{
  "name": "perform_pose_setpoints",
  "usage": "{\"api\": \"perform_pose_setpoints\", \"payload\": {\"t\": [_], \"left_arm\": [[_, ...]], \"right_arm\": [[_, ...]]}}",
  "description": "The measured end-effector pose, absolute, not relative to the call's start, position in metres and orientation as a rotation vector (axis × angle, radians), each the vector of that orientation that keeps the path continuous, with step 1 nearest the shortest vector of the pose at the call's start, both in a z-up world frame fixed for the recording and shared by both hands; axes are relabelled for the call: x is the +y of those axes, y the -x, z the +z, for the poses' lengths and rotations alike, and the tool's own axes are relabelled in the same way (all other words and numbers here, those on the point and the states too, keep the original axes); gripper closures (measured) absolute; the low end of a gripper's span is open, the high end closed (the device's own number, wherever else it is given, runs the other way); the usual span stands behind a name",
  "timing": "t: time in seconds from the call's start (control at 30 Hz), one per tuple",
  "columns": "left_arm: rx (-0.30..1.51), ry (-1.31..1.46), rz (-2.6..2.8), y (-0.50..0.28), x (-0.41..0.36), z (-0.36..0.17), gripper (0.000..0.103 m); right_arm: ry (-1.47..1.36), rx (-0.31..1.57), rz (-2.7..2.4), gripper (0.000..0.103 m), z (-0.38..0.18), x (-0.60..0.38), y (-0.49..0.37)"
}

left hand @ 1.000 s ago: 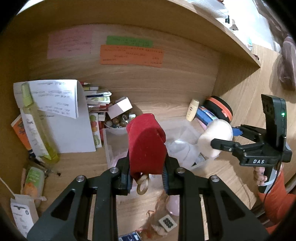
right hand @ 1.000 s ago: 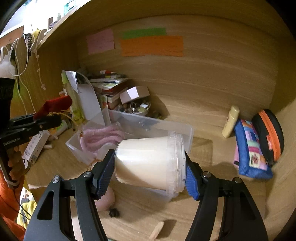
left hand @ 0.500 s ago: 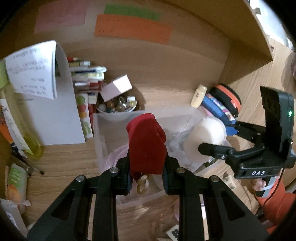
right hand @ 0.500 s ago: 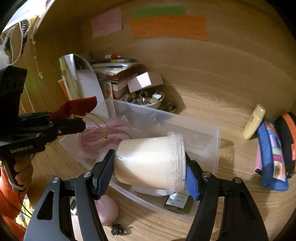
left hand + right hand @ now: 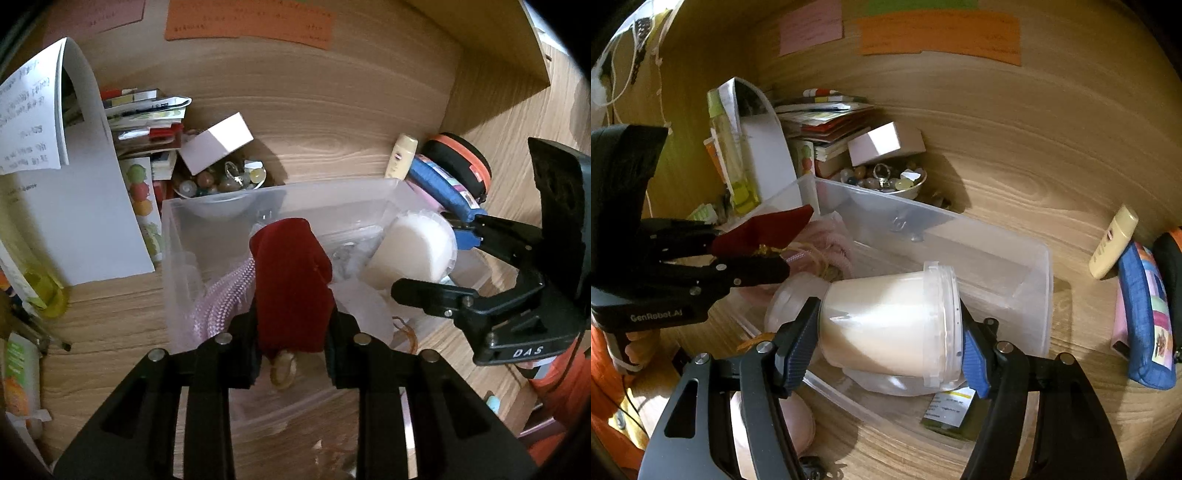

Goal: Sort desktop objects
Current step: 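Carry red pouch with left tool and cream cylinder with right tool over box, then lower red pouch and cream cylinder into clear box and open both tools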

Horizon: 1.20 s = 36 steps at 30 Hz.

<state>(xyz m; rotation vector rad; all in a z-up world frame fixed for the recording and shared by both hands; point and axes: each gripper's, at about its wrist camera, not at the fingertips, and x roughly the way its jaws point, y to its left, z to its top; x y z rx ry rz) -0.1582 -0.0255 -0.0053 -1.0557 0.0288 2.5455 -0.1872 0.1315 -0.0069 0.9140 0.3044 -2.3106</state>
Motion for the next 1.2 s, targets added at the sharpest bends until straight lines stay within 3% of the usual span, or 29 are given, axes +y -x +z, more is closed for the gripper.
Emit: {"api": "perform_pose_setpoints", "payload": {"t": [0.3,0.4,0.47,0.6,0.67,0.83,1.07,1.2], "left_arm": [[0.048,1.062,2.558,0.157,-0.023,-0.006,0.068],[0.060,1.045,2.575,0.153,-0.022,-0.003,0.061],[0.058,1.028,2.575,0.151,-0.022,0.000,0.051],[0.082,0.994,2.600,0.143,-0.020,0.008,0.044],[0.082,0.991,2.612,0.141,-0.020,0.011,0.033],[0.096,0.960,2.645,0.131,-0.022,0.020,0.028],[0.068,0.925,2.691,0.116,-0.028,0.033,0.011],[0.044,0.920,2.729,0.105,-0.036,0.041,0.010]], "right_arm": [[-0.932,0.331,-2.321,0.036,-0.013,0.128,0.191],[-0.957,0.323,-2.312,0.037,-0.013,0.129,0.194],[-0.975,0.321,-2.310,0.037,-0.013,0.129,0.195],[-1.006,0.330,-2.307,0.035,-0.010,0.128,0.194],[-1.033,0.304,-2.297,0.033,-0.008,0.130,0.194],[-1.059,0.281,-2.309,0.023,0.000,0.134,0.187],[-0.989,0.286,-2.397,0.017,0.022,0.148,0.167],[-0.953,0.286,-2.453,0.016,0.032,0.159,0.156]]}}
